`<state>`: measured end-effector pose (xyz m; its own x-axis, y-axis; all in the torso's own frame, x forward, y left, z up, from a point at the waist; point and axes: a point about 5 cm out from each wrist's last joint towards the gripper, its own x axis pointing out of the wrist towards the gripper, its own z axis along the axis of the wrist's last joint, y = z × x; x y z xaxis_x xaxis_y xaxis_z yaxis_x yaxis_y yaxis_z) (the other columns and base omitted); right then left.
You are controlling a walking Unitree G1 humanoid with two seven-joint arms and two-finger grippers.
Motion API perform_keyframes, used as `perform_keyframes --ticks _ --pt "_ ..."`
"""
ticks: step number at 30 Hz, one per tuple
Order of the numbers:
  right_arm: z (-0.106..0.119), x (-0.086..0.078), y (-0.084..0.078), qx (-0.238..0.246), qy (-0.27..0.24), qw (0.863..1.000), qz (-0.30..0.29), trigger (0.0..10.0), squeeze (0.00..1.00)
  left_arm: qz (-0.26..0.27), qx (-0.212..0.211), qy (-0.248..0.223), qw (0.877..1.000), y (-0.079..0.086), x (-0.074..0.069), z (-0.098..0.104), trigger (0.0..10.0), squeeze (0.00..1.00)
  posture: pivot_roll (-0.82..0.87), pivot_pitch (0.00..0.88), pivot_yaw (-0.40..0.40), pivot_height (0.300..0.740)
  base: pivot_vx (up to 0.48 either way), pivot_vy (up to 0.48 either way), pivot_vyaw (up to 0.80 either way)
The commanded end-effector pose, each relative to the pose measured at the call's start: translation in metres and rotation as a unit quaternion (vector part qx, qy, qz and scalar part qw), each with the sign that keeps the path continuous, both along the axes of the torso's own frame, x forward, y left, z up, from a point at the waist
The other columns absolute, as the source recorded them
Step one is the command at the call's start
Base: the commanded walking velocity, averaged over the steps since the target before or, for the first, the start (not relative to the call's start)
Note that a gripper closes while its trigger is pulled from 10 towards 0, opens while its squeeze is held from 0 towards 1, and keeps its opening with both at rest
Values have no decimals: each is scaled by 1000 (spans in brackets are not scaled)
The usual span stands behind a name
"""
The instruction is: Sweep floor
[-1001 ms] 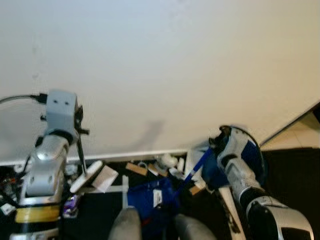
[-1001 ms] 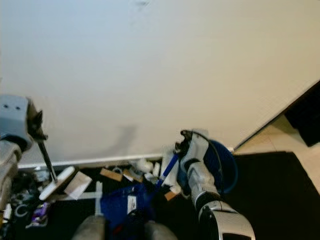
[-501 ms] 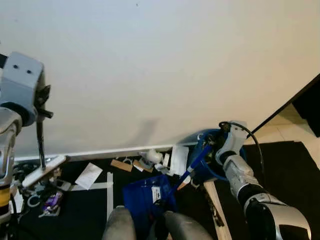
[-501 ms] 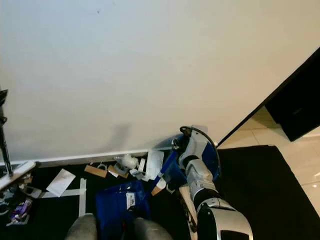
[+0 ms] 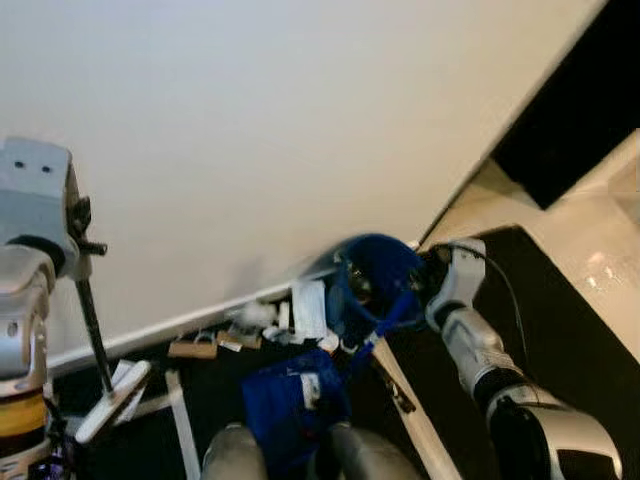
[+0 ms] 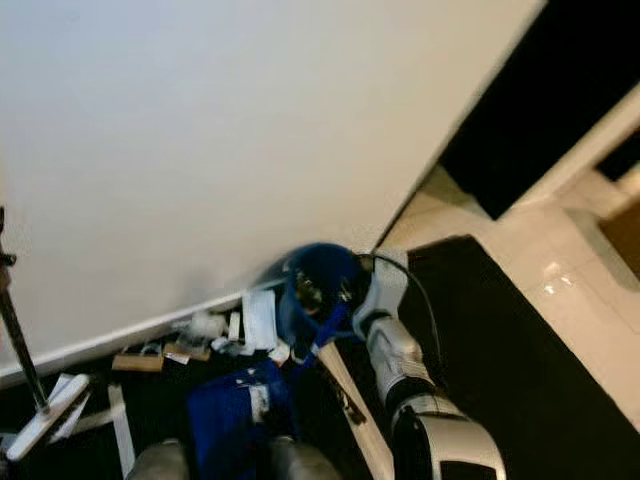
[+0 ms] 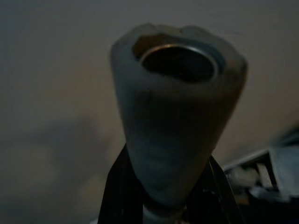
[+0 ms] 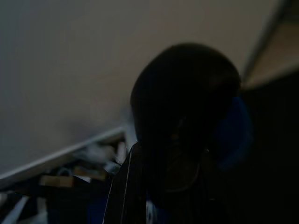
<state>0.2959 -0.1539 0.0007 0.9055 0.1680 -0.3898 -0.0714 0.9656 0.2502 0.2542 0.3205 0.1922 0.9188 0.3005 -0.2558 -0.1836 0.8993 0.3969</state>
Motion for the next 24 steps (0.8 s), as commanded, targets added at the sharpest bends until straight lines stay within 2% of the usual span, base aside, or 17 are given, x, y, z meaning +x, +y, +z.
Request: perform_keyframes --ticks 1,6,15,17,24 --pt "1 2 5 1 -1 1000 18 10000 0 4 26 -19 999 -2 -1 11 10000 0 267 5 -196 740 0 0 0" --pt "1 2 6 -3 3 1000 26 10000 0 28 35 -8 999 3 -5 9 10000 0 271 7 -206 740 0 480 0" --pt "2 3 8 -4 5 999 32 10000 0 28 39 -5 999 2 -6 9 10000 0 275 9 -207 740 0 480 0" --pt "2 3 8 -4 6 999 32 10000 0 22 40 -19 999 0 -5 11 10000 0 275 10 -207 740 0 480 0" --pt "1 2 8 -3 8 999 34 10000 0 7 23 -27 999 -8 -3 6 10000 0 275 11 -206 740 0 0 0"
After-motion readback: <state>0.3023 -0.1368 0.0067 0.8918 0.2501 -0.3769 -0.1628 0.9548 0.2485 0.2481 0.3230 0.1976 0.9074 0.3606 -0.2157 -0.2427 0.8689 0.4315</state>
